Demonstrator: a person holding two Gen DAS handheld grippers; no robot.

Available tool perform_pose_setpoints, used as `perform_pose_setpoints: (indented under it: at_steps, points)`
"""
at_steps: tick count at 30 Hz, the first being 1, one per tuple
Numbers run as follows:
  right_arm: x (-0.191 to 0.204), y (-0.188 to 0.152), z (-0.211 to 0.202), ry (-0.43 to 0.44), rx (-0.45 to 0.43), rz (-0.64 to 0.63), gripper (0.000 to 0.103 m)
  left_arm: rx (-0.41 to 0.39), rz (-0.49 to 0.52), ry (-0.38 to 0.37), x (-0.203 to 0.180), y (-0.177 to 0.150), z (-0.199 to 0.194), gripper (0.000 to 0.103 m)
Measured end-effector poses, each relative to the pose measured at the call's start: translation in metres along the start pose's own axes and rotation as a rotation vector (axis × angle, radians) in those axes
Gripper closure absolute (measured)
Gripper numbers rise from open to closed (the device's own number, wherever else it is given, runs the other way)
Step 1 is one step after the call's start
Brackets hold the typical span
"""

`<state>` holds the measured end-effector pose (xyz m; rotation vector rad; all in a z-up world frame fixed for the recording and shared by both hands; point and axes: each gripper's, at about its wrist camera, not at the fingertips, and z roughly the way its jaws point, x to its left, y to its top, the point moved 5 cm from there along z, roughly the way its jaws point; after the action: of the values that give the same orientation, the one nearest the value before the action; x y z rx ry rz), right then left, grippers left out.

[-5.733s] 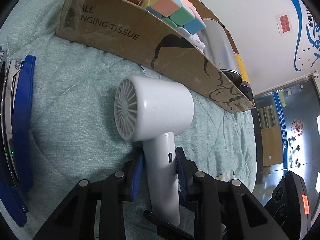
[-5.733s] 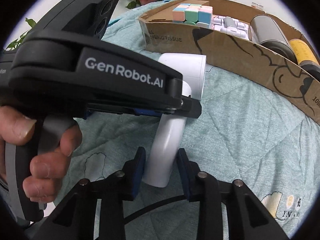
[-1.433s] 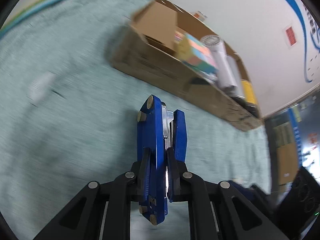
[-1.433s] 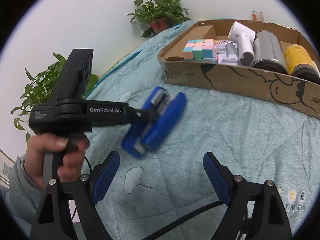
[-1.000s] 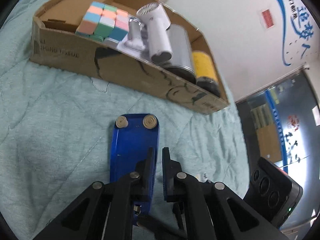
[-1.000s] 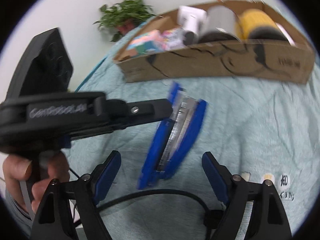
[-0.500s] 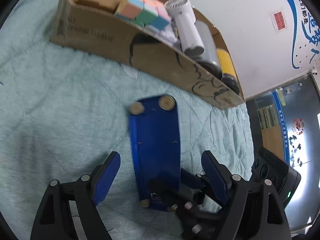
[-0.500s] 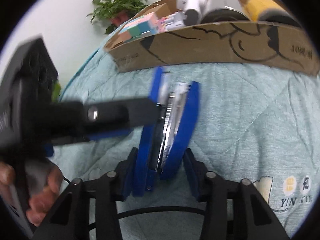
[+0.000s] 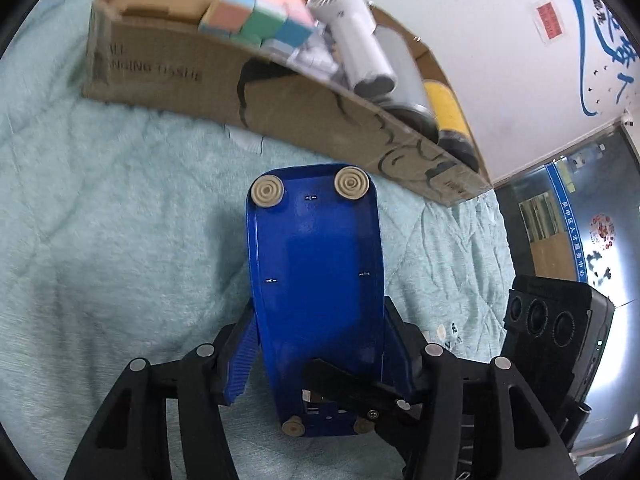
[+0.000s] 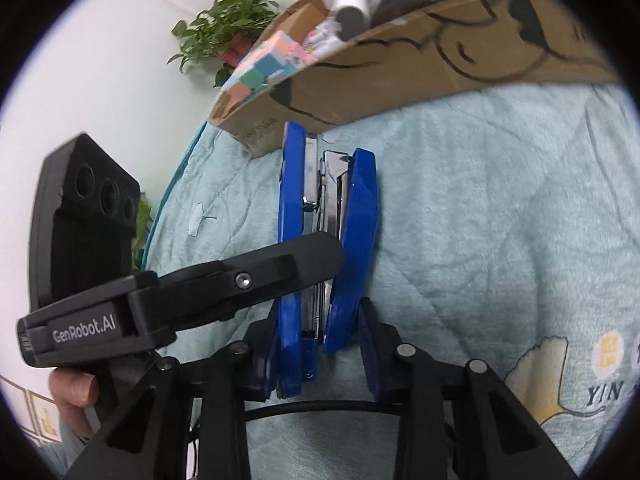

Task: Organize rigid objects
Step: 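Lift the blue stapler and carry it over the tray box, then lower the stapler into the tray box and open the left tool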

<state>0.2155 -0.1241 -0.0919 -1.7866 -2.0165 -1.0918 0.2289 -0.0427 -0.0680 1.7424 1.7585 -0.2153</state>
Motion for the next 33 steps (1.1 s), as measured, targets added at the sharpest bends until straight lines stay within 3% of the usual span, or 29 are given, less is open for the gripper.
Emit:
perform_pose_setpoints:
  at_steps: [7, 16, 24, 28, 33]
  points:
    - [0.033, 0.029, -0.022, 0.006, -0.081, -0.091, 0.071, -0.107, 0.04, -0.011, -0.012, 0.032, -0.046, 0.05]
    - [0.081, 0.104, -0.018, -0.009, -0.157, -0.202, 0.071, -0.208, 0.083, -0.021, -0.01, 0.112, -0.096, 0.049]
    - [0.084, 0.177, -0.002, -0.041, -0.146, -0.204, 0.071, -0.182, 0.078, -0.045, 0.016, 0.205, -0.101, 0.05]
    - [0.076, 0.204, 0.009, -0.05, -0.125, -0.177, 0.071, -0.151, 0.067, -0.05, 0.029, 0.253, -0.084, 0.05]
    - [0.066, 0.231, 0.034, -0.053, -0.092, -0.116, 0.071, -0.101, 0.046, -0.042, 0.05, 0.292, -0.059, 0.05]
